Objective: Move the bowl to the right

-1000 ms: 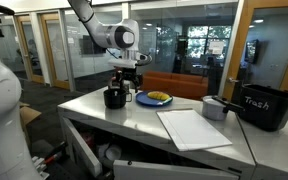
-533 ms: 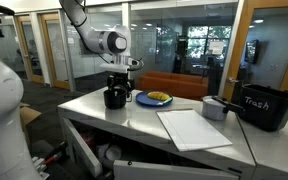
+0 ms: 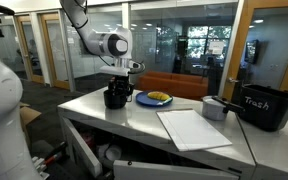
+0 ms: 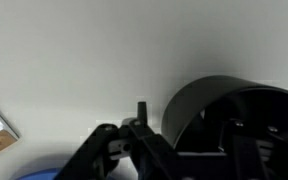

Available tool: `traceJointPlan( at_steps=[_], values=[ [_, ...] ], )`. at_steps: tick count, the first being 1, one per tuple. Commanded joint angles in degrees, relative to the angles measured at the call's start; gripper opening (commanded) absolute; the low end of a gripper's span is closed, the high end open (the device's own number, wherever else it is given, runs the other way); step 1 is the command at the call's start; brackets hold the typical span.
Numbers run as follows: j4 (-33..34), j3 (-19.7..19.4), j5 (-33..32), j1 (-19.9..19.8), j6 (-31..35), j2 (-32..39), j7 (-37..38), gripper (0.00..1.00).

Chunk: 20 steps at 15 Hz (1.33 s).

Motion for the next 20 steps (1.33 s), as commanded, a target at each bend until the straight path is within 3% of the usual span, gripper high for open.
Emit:
traceJointPlan(
  at_steps=[1, 6, 16, 20],
  values=[
    [-1.0, 0.2, -0.7, -0.2, 1.5, -0.9, 0.2, 0.32],
    [-1.0, 0.1, -1.6, -0.3, 1.2, -1.5, 0.6, 0.0],
    [0.2, -2.4, -4.1, -2.4, -4.1, -14.4, 3.7, 0.01],
    [1.4, -5.9, -4.2, -5.7, -5.6, -14.4, 3.5, 0.01]
  ],
)
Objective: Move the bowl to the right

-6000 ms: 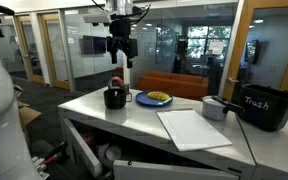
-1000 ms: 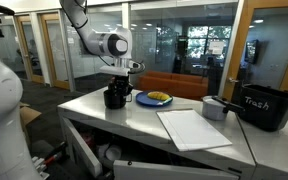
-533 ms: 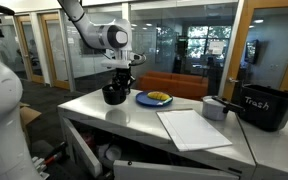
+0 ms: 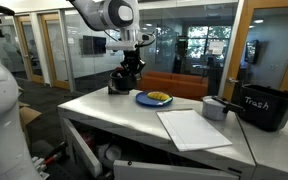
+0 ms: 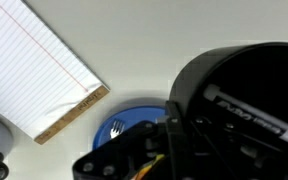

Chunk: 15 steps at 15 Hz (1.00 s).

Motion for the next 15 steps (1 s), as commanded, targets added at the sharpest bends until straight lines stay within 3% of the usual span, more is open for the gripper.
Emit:
traceJointPlan(
  at_steps=[1, 7, 15],
  values=[
    [1.8, -2.6, -0.7, -3.2, -1.6, 1.7, 0.9, 0.01],
    [7.6, -8.4, -0.2, -8.7, -2.4, 6.9, 2.2, 0.01],
    [15.8, -10.3, 0.5, -10.6, -11.6, 12.9, 6.1, 0.01]
  ],
)
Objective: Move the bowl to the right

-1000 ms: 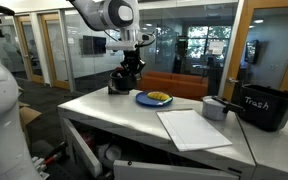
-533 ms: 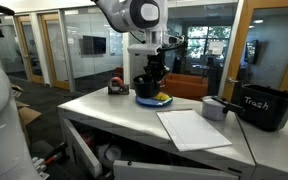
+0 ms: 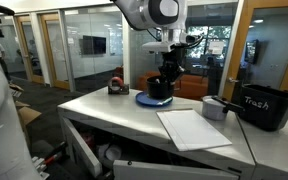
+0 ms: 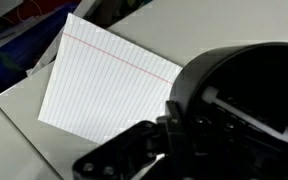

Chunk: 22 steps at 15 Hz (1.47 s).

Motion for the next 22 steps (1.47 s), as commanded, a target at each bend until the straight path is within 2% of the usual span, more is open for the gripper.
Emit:
traceJointPlan(
  at_steps=[1, 6, 22],
  values=[
    [4.0, 0.3, 1.0, -0.5, -6.4, 3.0, 1.4, 0.01],
    [4.4, 0.4, 1.6, -0.5, -8.4, 5.6, 1.6, 0.01],
    [0.1, 2.4, 1.6, 0.2, 2.1, 10.0, -0.3, 0.01]
  ],
)
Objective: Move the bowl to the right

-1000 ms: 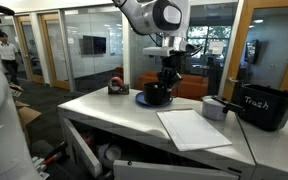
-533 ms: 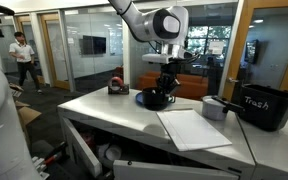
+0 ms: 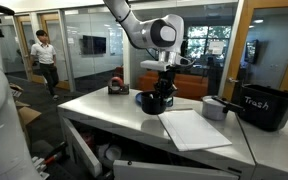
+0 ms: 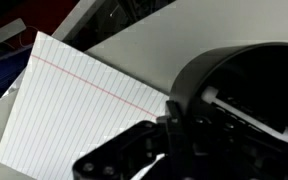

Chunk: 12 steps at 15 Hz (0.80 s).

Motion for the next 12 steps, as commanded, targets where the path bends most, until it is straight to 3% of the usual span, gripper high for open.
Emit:
traceJointPlan(
  at_steps=[1, 9, 10, 12],
  values=[
    [-0.9, 0.5, 1.1, -0.4, 2.5, 0.6, -1.4, 0.01],
    [-2.1, 0.9, 2.8, -0.5, 4.3, 1.5, -2.3, 0.01],
    [-2.1, 0.9, 3.0, -0.5, 4.2, 1.5, -2.3, 0.29],
    [-2.1, 0.9, 3.4, -0.5, 3.8, 1.3, -2.3, 0.35]
  ],
)
